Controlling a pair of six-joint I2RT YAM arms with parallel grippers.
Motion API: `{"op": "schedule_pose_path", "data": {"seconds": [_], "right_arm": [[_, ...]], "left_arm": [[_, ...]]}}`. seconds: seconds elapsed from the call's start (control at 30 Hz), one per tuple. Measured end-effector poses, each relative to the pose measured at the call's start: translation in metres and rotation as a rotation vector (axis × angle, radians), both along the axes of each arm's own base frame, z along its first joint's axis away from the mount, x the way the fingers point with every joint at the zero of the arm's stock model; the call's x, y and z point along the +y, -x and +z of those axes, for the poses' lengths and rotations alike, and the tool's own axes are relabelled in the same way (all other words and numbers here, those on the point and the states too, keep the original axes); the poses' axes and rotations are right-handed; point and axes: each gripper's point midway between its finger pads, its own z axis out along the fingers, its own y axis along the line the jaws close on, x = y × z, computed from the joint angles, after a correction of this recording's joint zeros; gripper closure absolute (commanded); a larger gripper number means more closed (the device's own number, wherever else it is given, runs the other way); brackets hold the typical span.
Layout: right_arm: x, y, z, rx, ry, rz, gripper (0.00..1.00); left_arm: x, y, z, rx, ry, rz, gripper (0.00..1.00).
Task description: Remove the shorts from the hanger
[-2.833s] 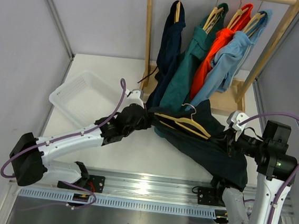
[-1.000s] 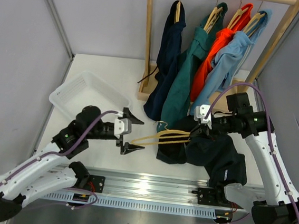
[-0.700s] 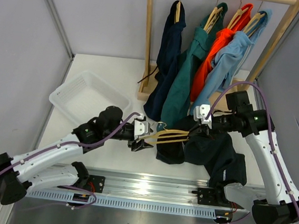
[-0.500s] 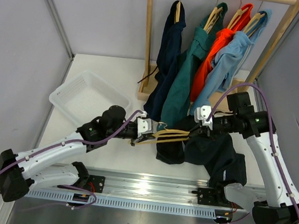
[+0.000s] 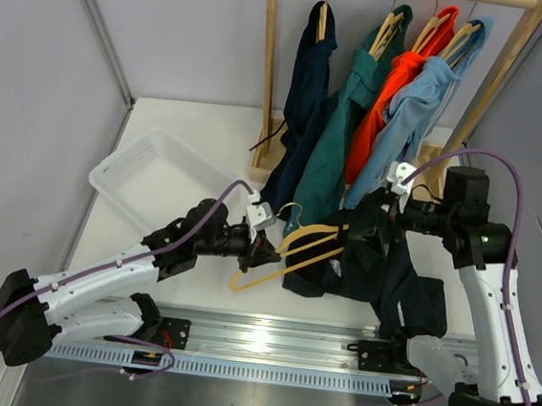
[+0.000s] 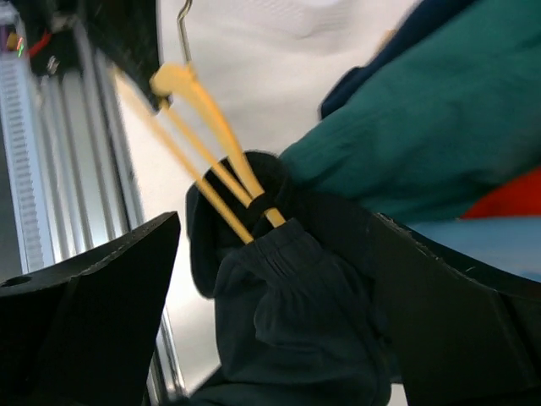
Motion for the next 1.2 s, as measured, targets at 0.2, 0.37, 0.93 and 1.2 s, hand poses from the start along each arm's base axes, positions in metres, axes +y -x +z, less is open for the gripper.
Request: {"op": "schedule_pose_path", "data": {"seconds": [0.2,0.37,0.93,1.2], "right_arm": [[-0.017,-0.009,0.027,0.06,-0.1,-0.24,0.0],[-0.025,0.001,-0.002,0.162,-0.105,-0.343,0.03],[-0.053,-0.03,-0.065,0.256,0.06,-0.624,0.68],[-0.062,-0.036,-0.068,0.224,0.09,-0.666,1.0]], "left_arm": [[-0.01,0.006,0.003,0.248,0.115,0.096,1.0],[-0.019,0.014,0.014,0.434,0.236,0.136,1.0],[-0.066,0.033,0.038,0.684,0.349,0.093,1.0],[-0.063,0.03,0.031,0.667,0.323,0.124,1.0]]}}
